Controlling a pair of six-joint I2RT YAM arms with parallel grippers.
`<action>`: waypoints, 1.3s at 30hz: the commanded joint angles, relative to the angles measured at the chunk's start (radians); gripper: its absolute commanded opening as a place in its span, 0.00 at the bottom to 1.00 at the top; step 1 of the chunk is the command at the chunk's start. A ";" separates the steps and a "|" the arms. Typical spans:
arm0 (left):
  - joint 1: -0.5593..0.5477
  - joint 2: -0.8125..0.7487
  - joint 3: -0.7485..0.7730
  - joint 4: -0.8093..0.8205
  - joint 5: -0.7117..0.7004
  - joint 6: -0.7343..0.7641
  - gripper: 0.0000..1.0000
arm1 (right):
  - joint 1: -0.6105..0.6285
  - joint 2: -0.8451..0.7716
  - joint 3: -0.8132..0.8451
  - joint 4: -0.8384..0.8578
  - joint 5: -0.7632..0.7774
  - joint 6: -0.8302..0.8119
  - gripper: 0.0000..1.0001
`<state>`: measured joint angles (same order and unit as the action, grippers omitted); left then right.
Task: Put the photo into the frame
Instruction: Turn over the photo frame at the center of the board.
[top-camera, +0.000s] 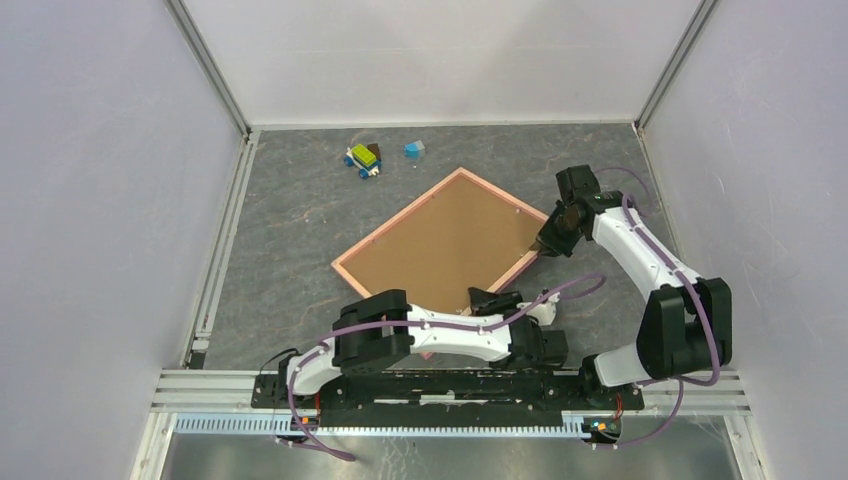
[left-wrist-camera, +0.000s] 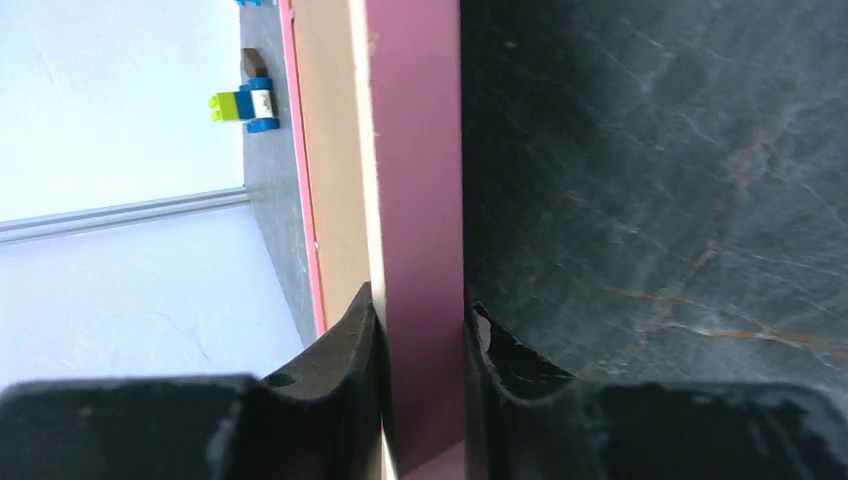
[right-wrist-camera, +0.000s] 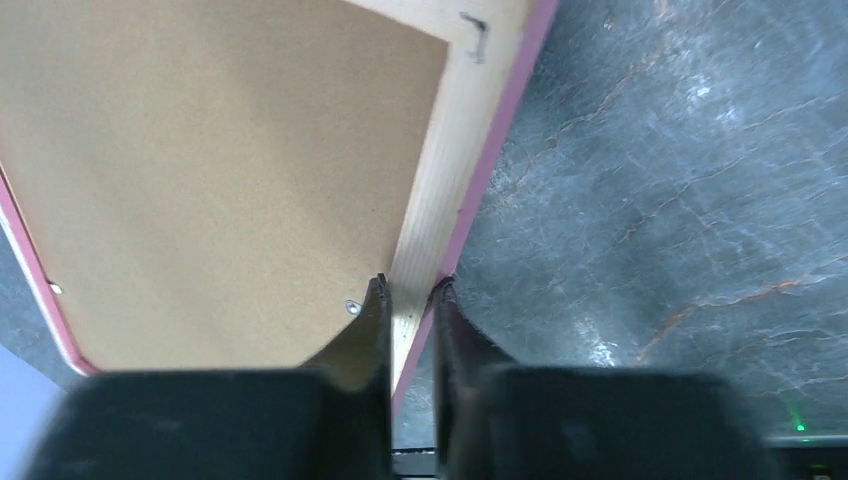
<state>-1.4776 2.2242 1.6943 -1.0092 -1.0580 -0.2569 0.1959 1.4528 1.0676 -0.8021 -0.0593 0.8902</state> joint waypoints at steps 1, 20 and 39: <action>-0.006 -0.144 0.088 -0.084 -0.070 0.093 0.11 | -0.006 -0.131 0.098 0.108 0.038 -0.175 0.23; 0.252 -0.313 0.692 -0.141 0.573 0.137 0.02 | -0.007 -0.430 0.616 0.002 0.589 -0.652 0.98; 0.869 -0.701 -0.230 0.794 1.201 -0.933 0.02 | -0.006 -0.543 0.397 0.080 0.549 -0.625 0.97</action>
<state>-0.6193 1.6669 1.6955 -0.6971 0.1108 -0.7689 0.1917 0.9363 1.4860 -0.7647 0.4953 0.2573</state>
